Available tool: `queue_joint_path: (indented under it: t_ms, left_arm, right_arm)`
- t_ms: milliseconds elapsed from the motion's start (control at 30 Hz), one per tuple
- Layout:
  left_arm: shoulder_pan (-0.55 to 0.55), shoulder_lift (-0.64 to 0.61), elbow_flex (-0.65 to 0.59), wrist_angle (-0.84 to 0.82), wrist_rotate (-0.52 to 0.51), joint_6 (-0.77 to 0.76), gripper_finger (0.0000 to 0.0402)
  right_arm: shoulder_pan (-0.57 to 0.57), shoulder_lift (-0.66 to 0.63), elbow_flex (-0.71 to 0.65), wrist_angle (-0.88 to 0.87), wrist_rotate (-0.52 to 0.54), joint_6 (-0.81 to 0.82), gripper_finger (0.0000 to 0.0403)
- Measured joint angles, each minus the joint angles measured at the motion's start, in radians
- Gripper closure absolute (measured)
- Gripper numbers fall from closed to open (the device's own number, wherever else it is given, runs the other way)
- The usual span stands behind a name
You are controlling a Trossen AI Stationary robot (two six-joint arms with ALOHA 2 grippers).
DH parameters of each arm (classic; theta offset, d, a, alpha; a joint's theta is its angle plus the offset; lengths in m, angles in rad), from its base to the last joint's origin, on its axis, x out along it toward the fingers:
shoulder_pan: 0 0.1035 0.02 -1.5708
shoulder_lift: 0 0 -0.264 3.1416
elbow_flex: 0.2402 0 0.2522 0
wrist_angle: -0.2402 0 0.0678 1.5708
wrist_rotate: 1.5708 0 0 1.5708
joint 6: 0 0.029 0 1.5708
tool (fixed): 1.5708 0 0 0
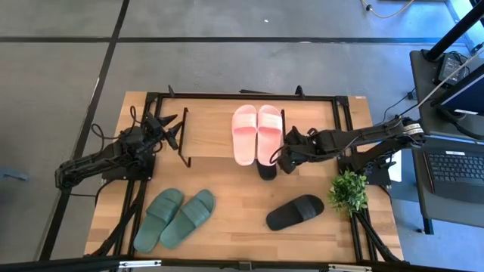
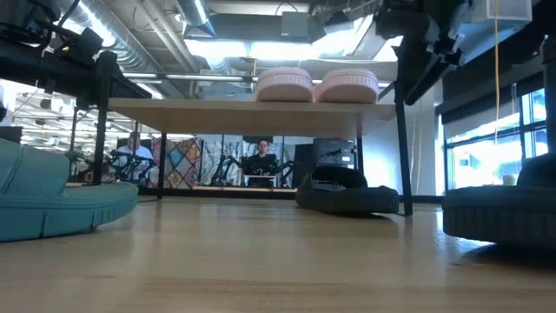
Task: Pick and place slides into the shelf
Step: Adjust the shelf on the table, then put the back slide under the shelf
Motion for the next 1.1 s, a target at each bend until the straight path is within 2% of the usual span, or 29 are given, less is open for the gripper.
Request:
queue_joint_path:
  t_ms: [200,433,767,933,1100]
  left_arm:
    - [0.0,0.0,0.0,0.0,0.001,0.0,0.0223]
    - [0.0,0.0,0.006,-0.014,-0.027,0.003,0.0223]
    - [0.0,0.001,0.115,-0.055,-0.073,-0.008,0.0223]
    - [0.0,0.001,0.156,-0.098,0.003,-0.009,0.0223]
    - [-0.001,0.001,0.214,-0.198,0.163,-0.01,0.0223]
  right_arm:
    - [-0.004,0.016,0.0,0.005,-0.003,-0.029,0.0238]
    - [0.014,-0.021,0.0,-0.003,-0.008,0.003,0.0237]
    - [0.054,-0.042,0.002,-0.013,-0.006,0.021,0.0237]
    - [0.14,-0.043,0.066,0.007,-0.005,0.025,0.0237]
    - [0.283,-0.043,0.132,0.094,-0.037,0.025,0.0237]
